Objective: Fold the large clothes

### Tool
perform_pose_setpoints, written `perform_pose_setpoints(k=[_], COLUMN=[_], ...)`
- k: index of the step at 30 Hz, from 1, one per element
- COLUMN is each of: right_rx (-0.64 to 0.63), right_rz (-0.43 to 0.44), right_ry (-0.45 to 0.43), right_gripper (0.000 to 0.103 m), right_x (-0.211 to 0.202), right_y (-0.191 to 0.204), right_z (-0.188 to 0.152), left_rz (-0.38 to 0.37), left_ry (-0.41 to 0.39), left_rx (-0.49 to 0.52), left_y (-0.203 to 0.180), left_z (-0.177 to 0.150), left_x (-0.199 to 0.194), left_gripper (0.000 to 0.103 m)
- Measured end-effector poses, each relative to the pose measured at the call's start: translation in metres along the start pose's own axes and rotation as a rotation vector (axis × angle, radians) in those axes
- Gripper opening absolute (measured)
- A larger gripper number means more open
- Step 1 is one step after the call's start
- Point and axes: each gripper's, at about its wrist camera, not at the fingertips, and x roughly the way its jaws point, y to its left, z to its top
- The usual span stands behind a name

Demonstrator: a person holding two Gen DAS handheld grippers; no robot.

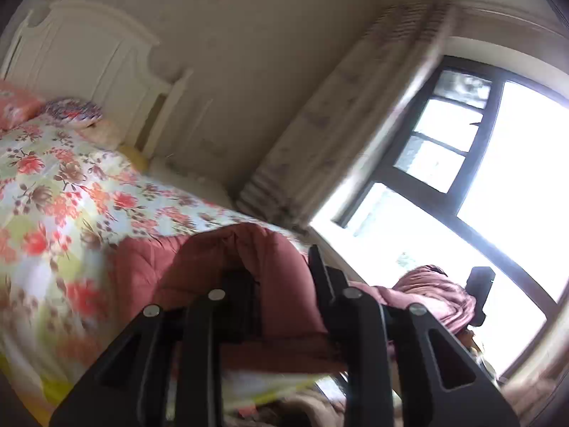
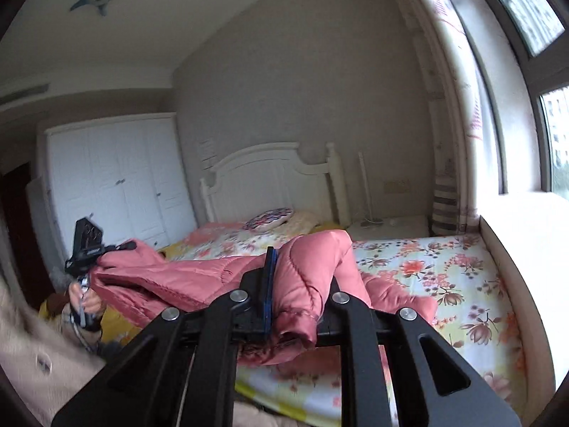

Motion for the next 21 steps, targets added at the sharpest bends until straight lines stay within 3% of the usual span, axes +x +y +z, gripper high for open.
perform_pose_setpoints(k=[3,6,10,12,13,14,16,17,19,21], right_rx=[0.099,0.199,0.320,0.350,0.365,0.376,0.419,0.445,0.507,0.545], right_rz=[-0.090,-0.188,-0.330,-0.391,-0.403,-0.417,-0.389,-0.361,-0.282,-0.224], right_ry=[0.066,0.153,0.286,0.378,0.436,0.476,0.468,0.441,0.418,0.384], right_gripper=[0.016,0.017,0.017,0.017,0.017,0.018,0.020,0.026,0.048,0.092], right_x=[0.065,0.134,0.231,0.273,0.290,0.300,0.304,0.300,0.289,0.274], right_y=[-0.043,-0.093,-0.156,-0.185,-0.196,-0.204,-0.214,-0.217,-0.220,-0.222], right_z=[0.023,0.027,-0.006,-0.036,-0.054,-0.067,-0.091,-0.091,-0.084,-0.071], left_rz=[0.071,0.221,0.346,0.494,0.538,0.569,0.574,0.568,0.624,0.649], left_ry=[0.070,0.120,0.127,0.165,0.185,0.206,0.183,0.153,0.053,-0.035], left_rx=[-0.097,-0.213,-0.313,-0.276,-0.279,-0.308,-0.417,-0.458,-0.460,-0.391], left_y=[0.041,0.099,0.163,0.186,0.196,0.208,0.227,0.233,0.227,0.209], left_z=[0.037,0.057,0.052,0.039,0.031,0.021,0.010,0.011,0.023,0.037], left_x=[0.070,0.148,0.214,0.237,0.243,0.246,0.236,0.227,0.200,0.178], left_gripper=[0.038,0.045,0.045,0.045,0.052,0.072,0.088,0.088,0.088,0.090])
